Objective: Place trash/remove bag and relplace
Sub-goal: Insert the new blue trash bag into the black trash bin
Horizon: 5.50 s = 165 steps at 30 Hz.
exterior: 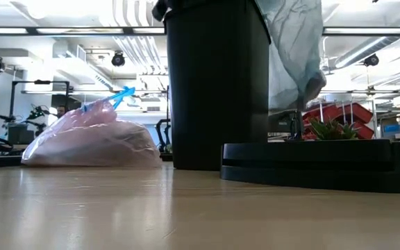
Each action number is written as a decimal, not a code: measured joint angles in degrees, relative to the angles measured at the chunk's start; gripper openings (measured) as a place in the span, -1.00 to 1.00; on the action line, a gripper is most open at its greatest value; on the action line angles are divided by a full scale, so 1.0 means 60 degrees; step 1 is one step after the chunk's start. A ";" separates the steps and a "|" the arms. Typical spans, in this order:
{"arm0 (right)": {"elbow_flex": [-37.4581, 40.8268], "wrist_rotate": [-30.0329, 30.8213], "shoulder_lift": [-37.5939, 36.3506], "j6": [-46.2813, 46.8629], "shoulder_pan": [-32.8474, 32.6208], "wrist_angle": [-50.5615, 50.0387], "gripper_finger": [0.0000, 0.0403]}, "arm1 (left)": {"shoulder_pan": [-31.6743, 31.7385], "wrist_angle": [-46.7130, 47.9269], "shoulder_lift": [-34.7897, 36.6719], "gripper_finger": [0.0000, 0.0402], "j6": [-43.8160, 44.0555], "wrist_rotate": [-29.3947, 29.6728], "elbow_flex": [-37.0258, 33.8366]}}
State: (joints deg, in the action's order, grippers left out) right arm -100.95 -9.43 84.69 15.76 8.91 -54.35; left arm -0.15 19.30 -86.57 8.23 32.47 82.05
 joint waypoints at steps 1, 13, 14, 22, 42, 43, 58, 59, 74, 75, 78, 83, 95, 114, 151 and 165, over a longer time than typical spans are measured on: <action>0.0000 0.0140 -0.0096 -0.0025 0.0000 0.0018 0.41 | 0.0060 -0.0038 -0.0027 -1.00 0.0027 -0.0002 -0.0029; -0.0004 0.1428 -0.1600 -0.0709 -0.0011 -0.0758 0.46 | 0.0387 -0.0317 -0.0062 -1.00 0.0623 -0.0707 -0.0767; -0.0004 0.1795 -0.1798 -0.0777 -0.0005 -0.0944 0.46 | 0.0387 -0.0305 -0.0062 -1.00 0.0601 -0.0722 -0.0774; 0.0197 0.2500 -0.2710 -0.0176 -0.0194 -0.2475 0.47 | 0.0401 -0.0585 -0.0051 -0.87 0.0169 -0.1128 -0.0796; 0.4286 0.2581 -0.3490 0.0960 -0.1994 -0.1155 0.44 | 0.0526 0.1382 -0.0040 0.13 -0.0601 -0.1832 0.0778; 0.4533 0.2582 -0.3488 0.0959 -0.2108 -0.0940 0.44 | 0.0536 0.1385 -0.0043 0.13 -0.0591 -0.1826 0.0778; 0.8202 0.3109 -0.5160 0.3427 -0.3167 0.0559 0.54 | 0.0562 0.1923 -0.0087 -0.15 -0.0527 -0.1800 0.0731; 0.8686 0.3185 -0.5512 0.3782 -0.3214 0.1217 0.53 | 0.0562 0.1973 -0.0087 -0.17 -0.0503 -0.1800 0.0731; 1.5811 0.4586 -0.7086 0.9101 -0.3341 1.1923 0.69 | 0.0569 0.1996 -0.0080 -0.40 -0.0423 -0.1818 0.0731; 1.6155 0.4782 -0.7089 0.9293 -0.3340 1.2567 0.73 | 0.0566 0.2035 -0.0080 -0.41 -0.0350 -0.1821 0.0731; 1.6720 0.5300 -0.7086 0.9457 -0.3337 1.3895 0.78 | 0.0566 0.2035 -0.0076 -0.44 -0.0288 -0.1827 0.0731; 1.6710 0.5676 -0.6997 0.9002 -0.3231 1.4287 0.80 | 0.0569 0.2031 -0.0072 -0.47 -0.0285 -0.1832 0.0731; 1.5758 0.5849 -0.5838 0.8606 -0.3104 1.4909 0.79 | 0.0570 0.2013 -0.0069 -0.49 -0.0252 -0.1836 0.0731; 1.4345 0.6003 -0.1837 0.6814 -0.3104 1.8253 0.11 | 0.0573 0.2035 -0.0069 -0.50 0.0007 -0.1843 0.0734; 0.1466 0.6325 -0.2418 -0.2215 -0.3591 0.1891 -1.00 | 0.0406 0.5384 -0.0255 0.15 -0.1856 -0.1843 0.2069; -0.1574 0.6345 -0.1077 -0.2381 -0.3534 -0.0559 -1.00 | 0.0396 0.6954 -0.0236 0.47 -0.2740 -0.2098 0.3766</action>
State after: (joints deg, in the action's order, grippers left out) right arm -110.39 28.65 78.23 1.48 -12.29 -57.70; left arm 2.22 61.02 -87.99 -8.21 19.88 104.65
